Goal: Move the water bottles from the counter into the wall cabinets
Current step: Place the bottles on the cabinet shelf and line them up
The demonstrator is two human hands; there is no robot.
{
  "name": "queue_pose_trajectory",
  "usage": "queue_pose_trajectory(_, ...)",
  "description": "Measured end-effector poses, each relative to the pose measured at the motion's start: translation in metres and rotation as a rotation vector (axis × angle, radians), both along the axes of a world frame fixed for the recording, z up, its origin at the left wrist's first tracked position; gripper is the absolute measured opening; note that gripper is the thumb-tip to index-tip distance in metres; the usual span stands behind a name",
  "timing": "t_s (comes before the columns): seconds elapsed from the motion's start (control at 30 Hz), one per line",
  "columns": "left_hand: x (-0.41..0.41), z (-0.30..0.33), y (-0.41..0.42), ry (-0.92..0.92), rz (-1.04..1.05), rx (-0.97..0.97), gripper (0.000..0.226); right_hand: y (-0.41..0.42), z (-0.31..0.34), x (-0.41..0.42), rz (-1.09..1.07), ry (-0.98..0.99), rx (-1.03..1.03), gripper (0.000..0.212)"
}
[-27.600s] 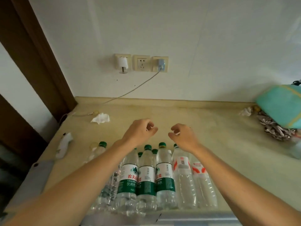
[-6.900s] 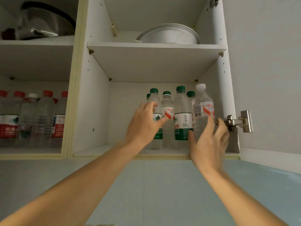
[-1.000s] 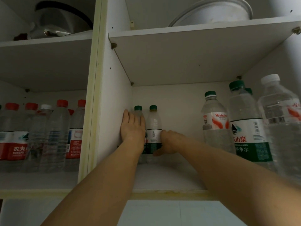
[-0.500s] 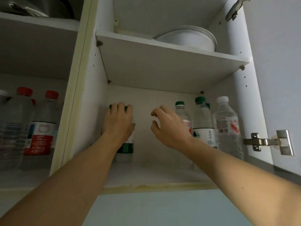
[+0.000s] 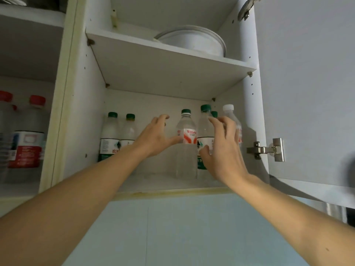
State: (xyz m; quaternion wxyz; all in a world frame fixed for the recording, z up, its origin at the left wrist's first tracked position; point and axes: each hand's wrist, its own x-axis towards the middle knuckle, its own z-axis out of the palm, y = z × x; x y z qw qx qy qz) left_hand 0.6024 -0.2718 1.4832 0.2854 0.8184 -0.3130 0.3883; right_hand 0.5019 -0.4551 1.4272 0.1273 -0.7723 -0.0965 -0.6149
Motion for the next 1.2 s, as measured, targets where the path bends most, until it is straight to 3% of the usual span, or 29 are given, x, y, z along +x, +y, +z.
queue_pose_trajectory(0.33,0.003,-0.006,-0.049,0.409,-0.282,-0.195,0.108,-0.009,-0.026,0.006,0.275,0.035,0.191,0.081)
queue_pose_trajectory(0.47,0.013,-0.018,-0.055,0.438,-0.341,-0.234,0.077,-0.008,-0.032,0.01,0.316,0.068,0.238,0.079)
queue_pose_trajectory(0.77,0.023,-0.02,-0.033,0.454,-0.31,-0.205,0.052,-0.008,-0.028,0.011,0.32,0.135,0.346,0.064)
queue_pose_trajectory(1.07,0.024,-0.018,0.008,0.499,-0.291,-0.177,0.079,-0.003,0.001,0.023,0.266,0.452,0.386,0.067)
queue_pose_trajectory(1.2,0.023,-0.016,0.012,0.525,-0.283,-0.166,0.078,-0.003,0.018,0.032,0.311,0.627,0.35,0.069)
